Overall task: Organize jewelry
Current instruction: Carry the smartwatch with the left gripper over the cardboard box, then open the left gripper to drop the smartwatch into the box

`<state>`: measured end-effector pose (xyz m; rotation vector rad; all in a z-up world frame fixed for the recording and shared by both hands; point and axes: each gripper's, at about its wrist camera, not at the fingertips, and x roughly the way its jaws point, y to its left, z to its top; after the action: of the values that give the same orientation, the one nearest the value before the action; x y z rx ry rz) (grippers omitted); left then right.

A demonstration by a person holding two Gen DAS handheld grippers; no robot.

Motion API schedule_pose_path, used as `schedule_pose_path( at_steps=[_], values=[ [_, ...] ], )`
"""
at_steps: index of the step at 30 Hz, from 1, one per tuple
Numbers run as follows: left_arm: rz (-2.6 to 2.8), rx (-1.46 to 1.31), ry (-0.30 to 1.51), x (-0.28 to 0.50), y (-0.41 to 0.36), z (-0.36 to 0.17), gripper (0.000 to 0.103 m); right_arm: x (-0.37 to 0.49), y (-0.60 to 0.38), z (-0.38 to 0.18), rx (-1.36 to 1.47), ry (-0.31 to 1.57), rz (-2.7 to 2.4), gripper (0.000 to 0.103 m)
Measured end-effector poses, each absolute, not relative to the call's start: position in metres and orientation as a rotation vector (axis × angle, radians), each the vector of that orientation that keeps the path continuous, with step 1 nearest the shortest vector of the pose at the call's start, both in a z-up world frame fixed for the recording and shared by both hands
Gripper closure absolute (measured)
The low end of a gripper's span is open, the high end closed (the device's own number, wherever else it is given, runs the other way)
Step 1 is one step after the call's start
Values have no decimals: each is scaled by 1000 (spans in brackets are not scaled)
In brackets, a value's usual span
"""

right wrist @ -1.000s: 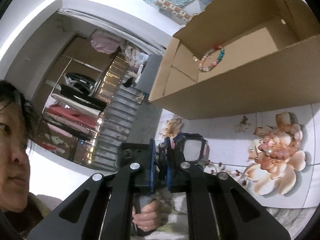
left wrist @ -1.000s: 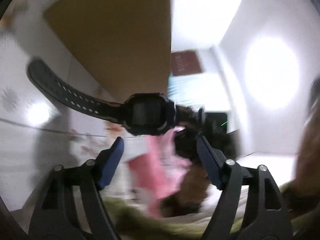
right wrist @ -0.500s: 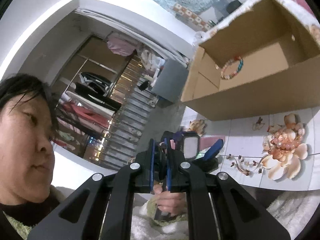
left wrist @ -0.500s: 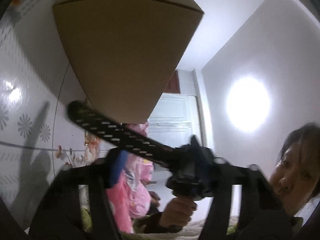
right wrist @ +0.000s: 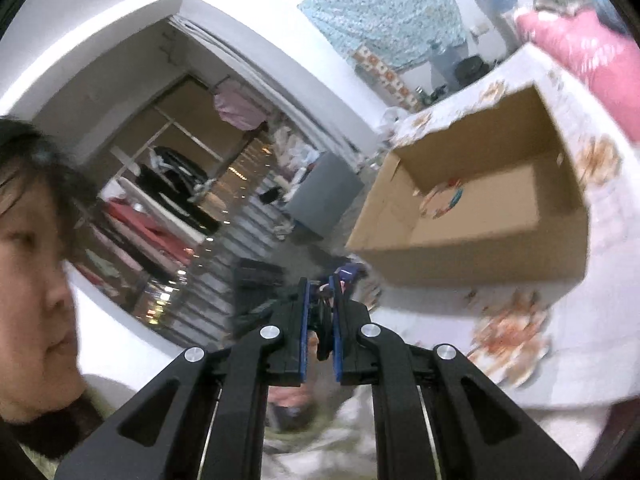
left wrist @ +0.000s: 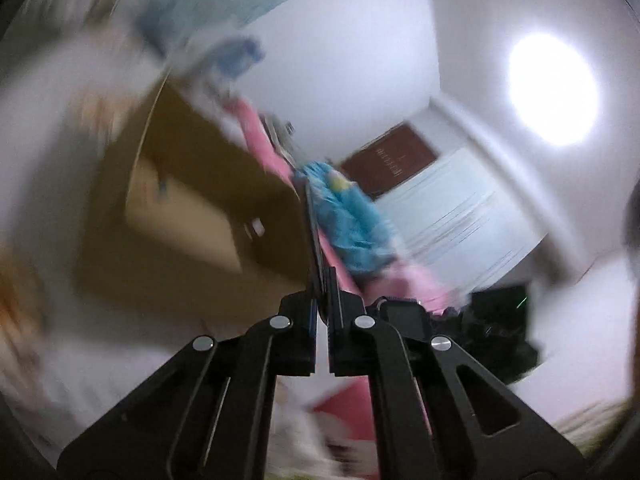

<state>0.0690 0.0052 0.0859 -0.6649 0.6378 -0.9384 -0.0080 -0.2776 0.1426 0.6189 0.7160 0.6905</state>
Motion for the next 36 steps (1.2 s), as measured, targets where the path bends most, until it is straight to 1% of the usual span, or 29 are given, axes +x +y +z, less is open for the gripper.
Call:
schedule_pose_path(
  at_steps=[2, 4, 8, 10, 13, 18, 19, 21, 22, 23, 24, 26, 30, 33, 34, 35, 36],
  values=[
    [-887, -516, 628, 78, -12, 112, 100, 18, -282, 149, 579, 724, 670, 94],
    [-829, -388, 662, 104, -31, 131, 100, 50, -287, 151, 546, 757, 644, 94],
    [-735, -240, 805, 161, -53, 127, 100, 119, -296, 142, 467, 838, 564, 94],
    [-706, -211, 929, 208, -71, 114, 100, 153, -298, 134, 410, 885, 515, 94],
    [-672, -179, 1055, 262, -89, 88, 101, 192, -298, 120, 320, 943, 450, 94],
    [-629, -135, 1196, 300, -116, 55, 101, 242, -304, 88, 167, 1019, 332, 93],
    [-618, -117, 1223, 301, -120, 49, 99, 250, -307, 82, 143, 1034, 302, 92],
    [-600, -121, 1283, 307, -125, 38, 91, 254, -310, 77, 118, 1044, 282, 92],
    [-595, -128, 1292, 310, -123, 35, 81, 256, -312, 75, 93, 1043, 260, 88],
    [-585, -135, 1294, 312, -120, 33, 73, 255, -315, 75, 73, 1030, 254, 88],
    [-581, -147, 1288, 314, -117, 32, 73, 253, -317, 78, 60, 1013, 256, 87],
    [-574, -166, 1275, 314, -111, 35, 73, 254, -322, 81, 56, 997, 243, 79],
    [-579, -204, 1232, 308, -98, 49, 73, 244, -334, 100, 72, 940, 221, 78],
    [-611, -200, 1156, 291, -84, 74, 72, 234, -350, 117, 124, 875, 219, 77],
    [-615, -196, 1132, 287, -80, 81, 66, 227, -357, 125, 148, 847, 222, 74],
    [-617, -190, 1100, 280, -74, 91, 59, 221, -362, 132, 166, 826, 221, 70],
    [-618, -186, 1055, 270, -64, 103, 55, 216, -366, 136, 179, 813, 220, 69]
  ],
)
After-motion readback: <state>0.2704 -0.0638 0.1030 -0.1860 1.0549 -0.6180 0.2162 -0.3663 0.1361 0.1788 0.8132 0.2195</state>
